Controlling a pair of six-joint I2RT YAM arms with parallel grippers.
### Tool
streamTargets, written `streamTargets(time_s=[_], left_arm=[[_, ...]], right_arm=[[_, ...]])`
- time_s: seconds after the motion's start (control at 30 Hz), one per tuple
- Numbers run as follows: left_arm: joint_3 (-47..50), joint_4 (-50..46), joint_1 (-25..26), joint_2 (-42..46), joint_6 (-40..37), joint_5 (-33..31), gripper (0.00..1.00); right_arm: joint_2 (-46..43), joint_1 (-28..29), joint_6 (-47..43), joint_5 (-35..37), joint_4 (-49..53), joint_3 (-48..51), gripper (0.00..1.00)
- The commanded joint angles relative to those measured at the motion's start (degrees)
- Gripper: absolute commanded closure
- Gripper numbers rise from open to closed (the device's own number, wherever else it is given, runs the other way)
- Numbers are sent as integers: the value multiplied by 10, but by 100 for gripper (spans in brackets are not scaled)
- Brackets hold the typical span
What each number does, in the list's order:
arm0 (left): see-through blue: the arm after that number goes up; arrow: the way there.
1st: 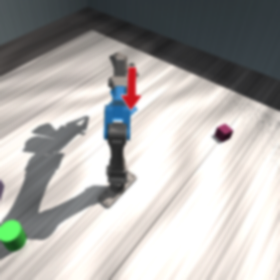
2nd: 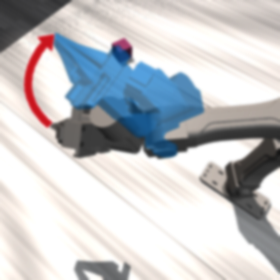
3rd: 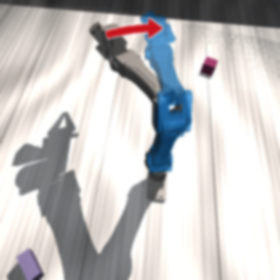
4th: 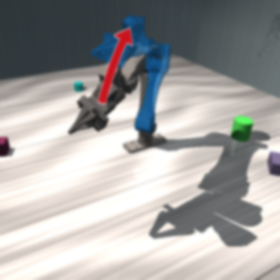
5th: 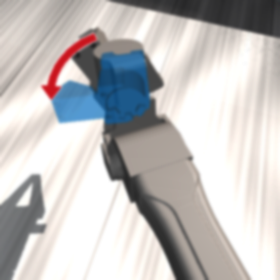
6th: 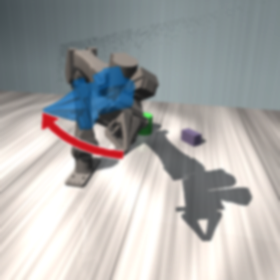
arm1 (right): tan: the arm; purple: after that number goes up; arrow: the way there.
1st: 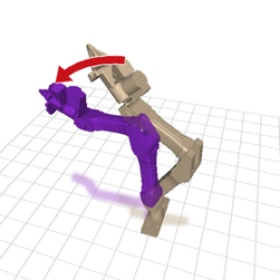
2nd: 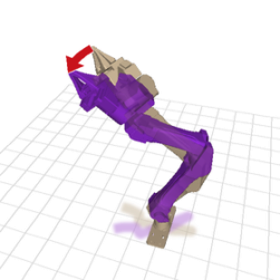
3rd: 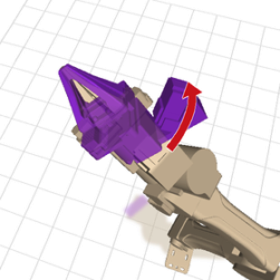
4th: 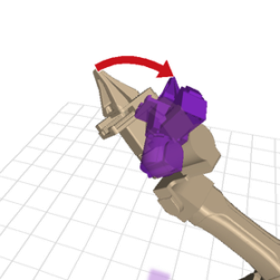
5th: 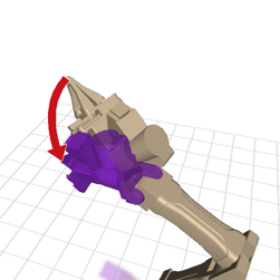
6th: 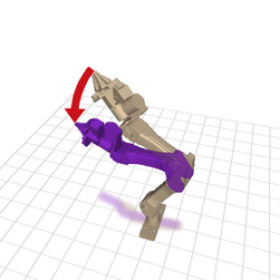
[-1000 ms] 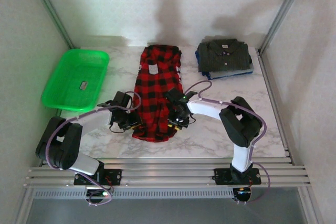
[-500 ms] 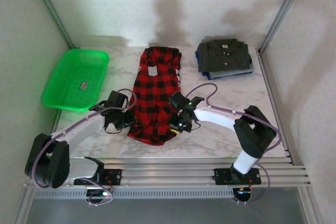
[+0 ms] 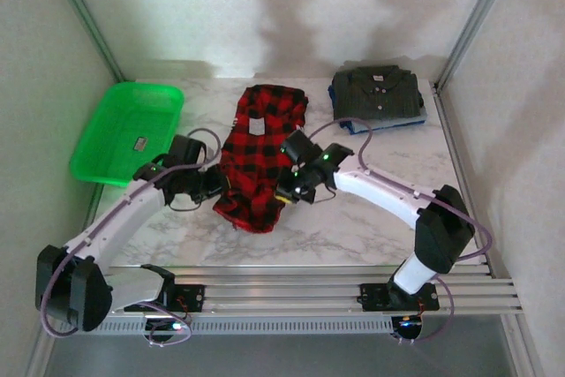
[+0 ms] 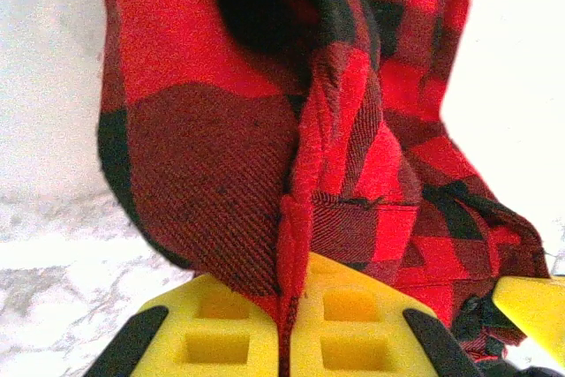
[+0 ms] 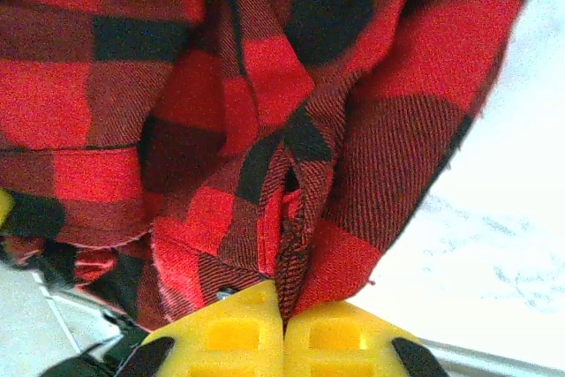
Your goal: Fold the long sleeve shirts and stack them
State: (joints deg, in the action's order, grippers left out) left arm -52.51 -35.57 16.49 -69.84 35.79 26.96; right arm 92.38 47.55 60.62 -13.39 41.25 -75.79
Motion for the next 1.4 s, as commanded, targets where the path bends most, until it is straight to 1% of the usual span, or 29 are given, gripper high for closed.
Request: streamTargets(time_s=[0.0, 0.03, 0.07, 0.2, 0.37, 0.53, 0.7, 0.83, 0.97, 1.03, 1.07, 1.13, 1.2, 1.23, 1.27, 1.3, 1.37], left_arm=[[-52, 14, -28, -40, -6, 31, 99], [-63, 20, -34, -53, -6, 36, 99], [-75, 27, -39, -67, -6, 44, 99], [-104, 66, -63, -119, 4, 74, 99], [-149, 80, -82, -185, -6, 89, 99], [-184, 78, -96, -246, -25, 89, 99], [-210, 84, -110, -295, -32, 87, 100], [-243, 79, -111, -339, -41, 86, 99], [-278, 73, -110, -389, -51, 87, 98], [-290, 78, -110, -408, -48, 92, 96], [-298, 79, -110, -417, -46, 95, 95], [-312, 79, -110, -431, -40, 102, 87], [-320, 80, -110, -435, -32, 103, 62], [-322, 82, -111, -434, -26, 103, 54], [-326, 83, -111, -432, -19, 103, 47], [-331, 84, -113, -428, -13, 105, 43], [-338, 89, -115, -411, 2, 105, 38]], right_arm=[[19, -41, -42, -9, 42, -45, 100], [24, -45, -50, -12, 43, -58, 100], [34, -64, -57, -18, 45, -72, 100], [74, -103, -77, -43, 41, -113, 100], [129, -140, -97, -62, 37, -160, 100], [187, -165, -115, -73, 47, -202, 100], [227, -188, -119, -85, 36, -213, 100], [260, -199, -124, -88, 40, -232, 100], [299, -207, -121, -96, 34, -256, 98], [322, -208, -121, -99, 34, -272, 96], [334, -209, -119, -100, 31, -281, 94], [357, -212, -112, -111, 30, -300, 90], [375, -215, -109, -117, 29, -326, 76], [378, -216, -109, -117, 29, -335, 69], [379, -218, -109, -116, 27, -348, 62], [376, -221, -111, -111, 28, -358, 55], [361, -223, -125, -97, 32, -379, 46]])
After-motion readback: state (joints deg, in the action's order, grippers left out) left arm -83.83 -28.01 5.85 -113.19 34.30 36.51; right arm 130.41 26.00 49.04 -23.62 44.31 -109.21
